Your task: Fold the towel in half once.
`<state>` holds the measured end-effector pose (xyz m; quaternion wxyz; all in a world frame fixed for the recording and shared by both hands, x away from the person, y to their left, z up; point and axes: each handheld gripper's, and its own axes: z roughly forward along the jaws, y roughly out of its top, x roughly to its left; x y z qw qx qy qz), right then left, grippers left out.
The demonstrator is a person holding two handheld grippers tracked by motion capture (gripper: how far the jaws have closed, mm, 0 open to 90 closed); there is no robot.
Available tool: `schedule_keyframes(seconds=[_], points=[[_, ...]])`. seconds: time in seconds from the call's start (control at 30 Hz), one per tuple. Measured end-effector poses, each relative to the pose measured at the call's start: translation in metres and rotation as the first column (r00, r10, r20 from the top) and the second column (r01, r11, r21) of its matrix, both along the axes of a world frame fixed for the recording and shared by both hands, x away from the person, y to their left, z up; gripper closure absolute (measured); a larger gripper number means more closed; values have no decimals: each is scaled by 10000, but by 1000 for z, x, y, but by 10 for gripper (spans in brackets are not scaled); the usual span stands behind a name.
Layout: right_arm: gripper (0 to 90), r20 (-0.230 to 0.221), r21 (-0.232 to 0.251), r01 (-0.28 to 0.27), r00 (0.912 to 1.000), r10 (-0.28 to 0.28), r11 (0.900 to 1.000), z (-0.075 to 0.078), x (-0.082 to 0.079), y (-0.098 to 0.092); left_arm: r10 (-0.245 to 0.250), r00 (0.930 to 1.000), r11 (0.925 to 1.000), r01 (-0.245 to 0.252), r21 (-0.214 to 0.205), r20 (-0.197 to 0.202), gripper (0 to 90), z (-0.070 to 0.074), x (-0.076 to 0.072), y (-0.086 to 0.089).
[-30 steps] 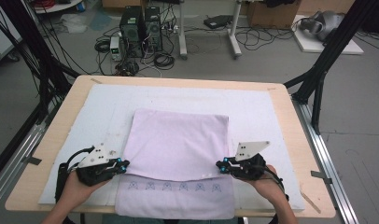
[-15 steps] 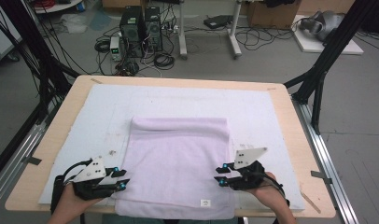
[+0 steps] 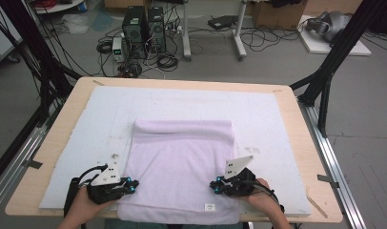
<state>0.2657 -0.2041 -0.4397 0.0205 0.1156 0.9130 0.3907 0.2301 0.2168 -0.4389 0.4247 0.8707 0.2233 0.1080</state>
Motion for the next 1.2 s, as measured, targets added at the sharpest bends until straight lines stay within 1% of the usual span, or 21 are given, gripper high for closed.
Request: schedule_keyframes(seconds=[0.1, 0.17, 0.33, 0.37, 0.4, 0.47, 0.5, 0.57, 0.63, 0.67, 0.7, 0.73, 0.8, 0.83, 0.9, 0.93, 1.0, 1.03, 1.07, 1.13, 1.2], points=[[873, 1, 186, -130, 9999, 130, 9997, 5, -2, -4, -83, 9999, 9998, 84, -155, 68, 870, 7, -6, 1], [875, 18, 501, -273, 9996, 272, 9984, 11, -6, -8, -194, 9998, 9997, 195, -165, 109, 871, 13, -11, 2], [872, 0, 1308, -820, 9966, 828, 9880, 30, -14, -20, -394, 9989, 9982, 404, -448, 244, 866, 26, -24, 5], [858, -42, 1387, -766, 9970, 779, 9874, 32, -15, -21, -433, 9988, 9980, 444, -450, 239, 849, 26, -24, 5], [829, -19, 1356, -733, 9972, 743, 9881, 31, -15, -22, -435, 9990, 9982, 439, -416, 100, 811, 23, -24, 5], [761, -261, 1071, -604, 9976, 635, 9924, 27, -14, -21, -324, 9995, 9993, 323, -181, -37, 661, 17, -22, 5], [713, -371, 991, -621, 9971, 660, 9931, 23, -14, -20, -346, 9994, 9994, 345, -78, -81, 644, 13, -21, 4], [676, -548, 739, -653, 9961, 695, 9951, 15, -15, -15, -344, 9993, 9994, 345, 49, -147, 630, 6, -21, 2], [654, -557, 520, -760, 9953, 789, 9958, 7, -17, -9, -399, 9991, 9987, 403, 304, -138, 638, 1, -19, 0], [654, -614, 329, -802, 9947, 821, 9962, 4, -17, -6, -446, 9989, 9980, 451, 441, -124, 672, -2, -18, -2], [659, -595, 105, -809, 9949, 814, 9967, 0, -17, -4, -485, 9988, 9977, 490, 458, -115, 707, -4, -17, -3], [688, -509, 102, -757, 9958, 761, 9971, -3, -17, -3, -502, 9987, 9981, 507, 354, -133, 736, -5, -16, -3], [788, -460, 196, -606, 9971, 614, 9980, -3, -17, -4, -565, 9983, 9979, 569, 302, -122, 852, -3, -15, -3], [843, -465, 248, -722, 9962, 733, 9971, -2, -18, -5, -642, 9977, 9976, 647, 250, -202, 861, -2, -16, -3], [850, -519, 504, -1214, 9909, 1240, 9913, 2, -20, -8, -805, 9966, 9967, 807, 97, -195, 866, 1, -19, -3], [850, -499, 636, -1258, 9904, 1291, 9900, 4, -21, -10, -851, 9961, 9963, 848, -126, -250, 866, 4, -21, -2], [832, -619, 1223, -1586, 9840, 1670, 9797, 12, -23, -15, -998, 9948, 9941, 988, -437, -201, 863, 10, -23, 0], [776, -727, 1317, -1550, 9835, 1655, 9791, 16, -22, -18, -1041, 9945, 9938, 1034, -404, -148, 851, 13, -21, 1], [699, -628, 1279, -1443, 9862, 1532, 9812, 19, -19, -20, -894, 9959, 9950, 887, -465, -140, 805, 15, -18, 2], [632, -543, 1236, -815, 9946, 888, 9890, 26, -10, -23, -448, 9990, 9981, 445, -428, -67, 640, 21, -8, 4], [588, -322, 1357, -95, 9994, 140, 9907, 33, 3, -26, -168, 9996, 9989, 177, -429, 211, 586, 28, 4, 4]])
